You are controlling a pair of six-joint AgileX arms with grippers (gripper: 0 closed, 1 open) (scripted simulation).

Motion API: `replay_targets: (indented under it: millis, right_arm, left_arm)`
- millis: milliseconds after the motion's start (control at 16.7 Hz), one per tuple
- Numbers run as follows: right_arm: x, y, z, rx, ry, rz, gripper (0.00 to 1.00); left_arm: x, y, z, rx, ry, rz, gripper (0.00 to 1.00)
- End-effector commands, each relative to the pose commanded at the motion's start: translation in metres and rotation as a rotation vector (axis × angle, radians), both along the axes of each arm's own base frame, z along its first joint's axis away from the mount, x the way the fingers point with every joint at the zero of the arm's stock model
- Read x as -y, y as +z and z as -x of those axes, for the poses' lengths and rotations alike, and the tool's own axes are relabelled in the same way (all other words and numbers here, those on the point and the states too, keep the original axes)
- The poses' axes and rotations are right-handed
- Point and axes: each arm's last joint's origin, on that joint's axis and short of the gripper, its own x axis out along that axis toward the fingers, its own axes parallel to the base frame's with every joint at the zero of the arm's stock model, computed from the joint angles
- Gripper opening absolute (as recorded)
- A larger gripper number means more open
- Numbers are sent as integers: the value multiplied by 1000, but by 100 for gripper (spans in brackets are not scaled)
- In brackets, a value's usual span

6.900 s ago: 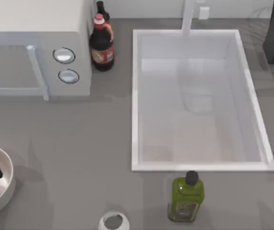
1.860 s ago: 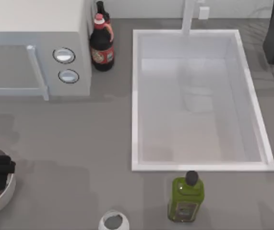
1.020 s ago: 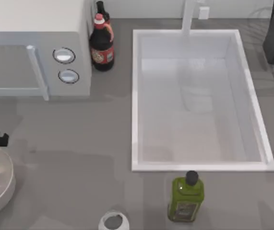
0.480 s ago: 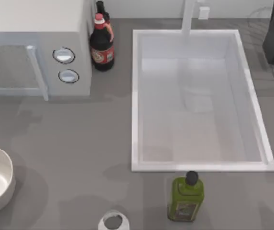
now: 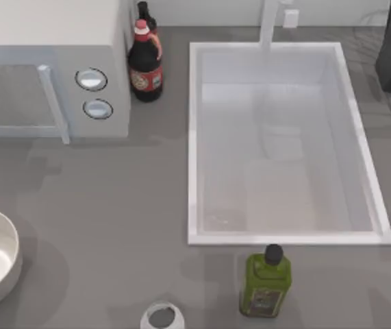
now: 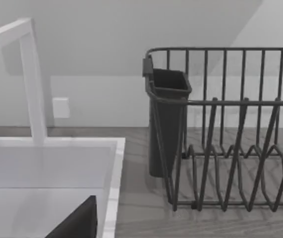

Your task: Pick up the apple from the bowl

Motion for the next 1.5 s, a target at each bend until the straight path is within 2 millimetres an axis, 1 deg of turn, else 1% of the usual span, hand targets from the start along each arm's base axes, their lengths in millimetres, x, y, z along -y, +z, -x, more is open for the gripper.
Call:
replay_targets:
  millis: [120, 180, 300, 420, 540, 660, 720, 840, 960, 1260, 1380, 1500]
  right_arm:
    - [0, 0, 0, 0, 0, 0, 100]
    - [0, 0, 0, 0, 0, 0, 100]
    - [0, 0, 0, 0, 0, 0, 100]
    - [0, 0, 0, 0, 0, 0, 100]
    - [0, 0, 0, 0, 0, 0, 100]
    - [0, 0, 0, 0, 0, 0, 100]
    - [0, 0, 0, 0, 0, 0, 100]
    - [0, 0, 0, 0, 0, 0, 100]
    - [0, 0, 0, 0, 0, 0, 100]
    - [0, 0, 0, 0, 0, 0, 100]
    - [0, 0, 0, 0, 0, 0, 100]
    - [0, 0, 0, 0, 0, 0, 100]
  left_arm:
    - [3, -2, -3, -6, 0, 2, 0]
    - [8, -6, -7, -13, 0, 4, 0]
    - [27, -17, -19, -31, 0, 9, 0]
    - [59, -32, -30, -51, 0, 14, 0]
    - [101, -50, -34, -70, -1, 14, 0]
    - [143, -69, -31, -87, -1, 10, 0]
    - [160, -78, -27, -93, 0, 7, 0]
    - [185, -93, -21, -100, 0, 3, 0]
    - [197, -101, -16, -102, 0, 1, 0]
    - [196, -101, -16, -99, 1, 4, 0]
    - [197, -112, -17, -103, 1, 1, 0]
    - [199, -132, -19, -104, 1, 0, 0]
